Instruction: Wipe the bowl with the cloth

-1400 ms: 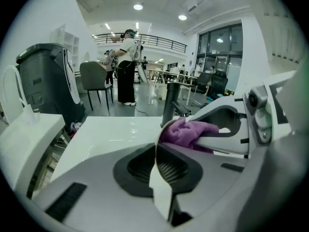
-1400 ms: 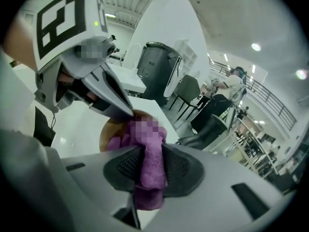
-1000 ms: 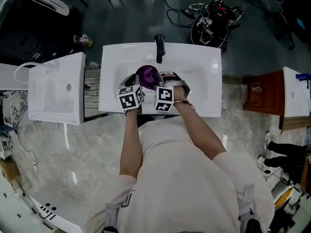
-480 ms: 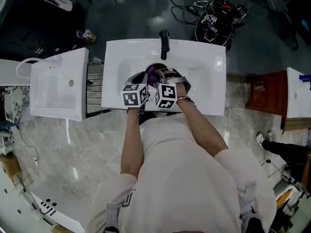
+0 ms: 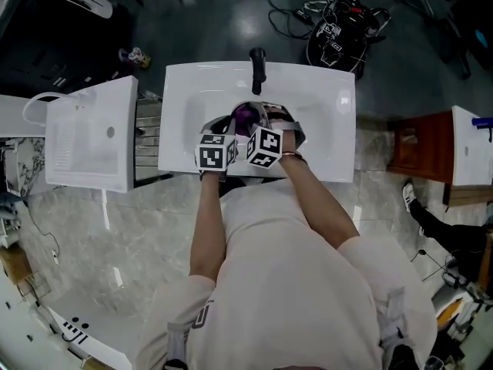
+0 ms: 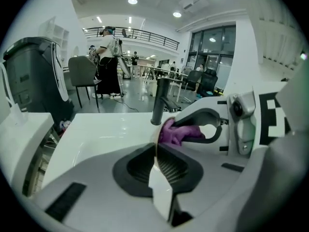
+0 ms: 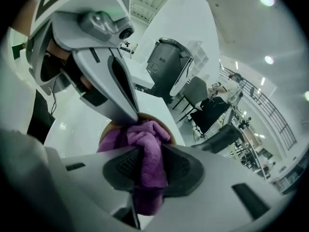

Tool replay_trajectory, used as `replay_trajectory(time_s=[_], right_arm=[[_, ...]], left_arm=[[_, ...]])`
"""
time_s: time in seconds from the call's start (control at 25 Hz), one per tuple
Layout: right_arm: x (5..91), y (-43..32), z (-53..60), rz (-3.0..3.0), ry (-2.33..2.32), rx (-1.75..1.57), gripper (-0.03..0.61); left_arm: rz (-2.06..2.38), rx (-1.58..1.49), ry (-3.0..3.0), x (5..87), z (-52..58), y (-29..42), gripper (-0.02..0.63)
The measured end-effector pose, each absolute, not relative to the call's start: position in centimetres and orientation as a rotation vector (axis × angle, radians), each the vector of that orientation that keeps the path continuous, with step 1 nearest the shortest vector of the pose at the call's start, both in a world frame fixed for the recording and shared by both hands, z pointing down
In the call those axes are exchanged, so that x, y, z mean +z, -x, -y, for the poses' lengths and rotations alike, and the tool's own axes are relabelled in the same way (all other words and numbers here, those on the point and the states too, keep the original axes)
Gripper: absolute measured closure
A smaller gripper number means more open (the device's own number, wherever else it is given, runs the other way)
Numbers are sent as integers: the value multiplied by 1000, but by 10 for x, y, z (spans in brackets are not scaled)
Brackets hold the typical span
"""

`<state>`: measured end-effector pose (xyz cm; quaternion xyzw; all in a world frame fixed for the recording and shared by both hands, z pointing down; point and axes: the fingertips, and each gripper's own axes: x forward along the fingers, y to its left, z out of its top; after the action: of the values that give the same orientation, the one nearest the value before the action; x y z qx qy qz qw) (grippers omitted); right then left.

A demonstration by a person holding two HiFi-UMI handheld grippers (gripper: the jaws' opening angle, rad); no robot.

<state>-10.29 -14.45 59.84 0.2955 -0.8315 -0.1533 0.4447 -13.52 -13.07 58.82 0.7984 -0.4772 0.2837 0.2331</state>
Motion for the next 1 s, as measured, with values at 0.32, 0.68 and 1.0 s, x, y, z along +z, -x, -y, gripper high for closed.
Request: replay_trajectory(time_s=[0.32, 0.68, 1.0], right_arm=[[619, 98, 141, 1912, -643, -470, 486], [627, 131, 106, 1961, -404, -506, 488], [599, 124, 131, 2061, -643, -473, 486]], left_arm=[[1395, 682, -2158, 578, 135, 150, 589], [1393, 611, -2132, 573, 137, 156, 586], [1274, 605, -2163, 574, 130, 138, 586]])
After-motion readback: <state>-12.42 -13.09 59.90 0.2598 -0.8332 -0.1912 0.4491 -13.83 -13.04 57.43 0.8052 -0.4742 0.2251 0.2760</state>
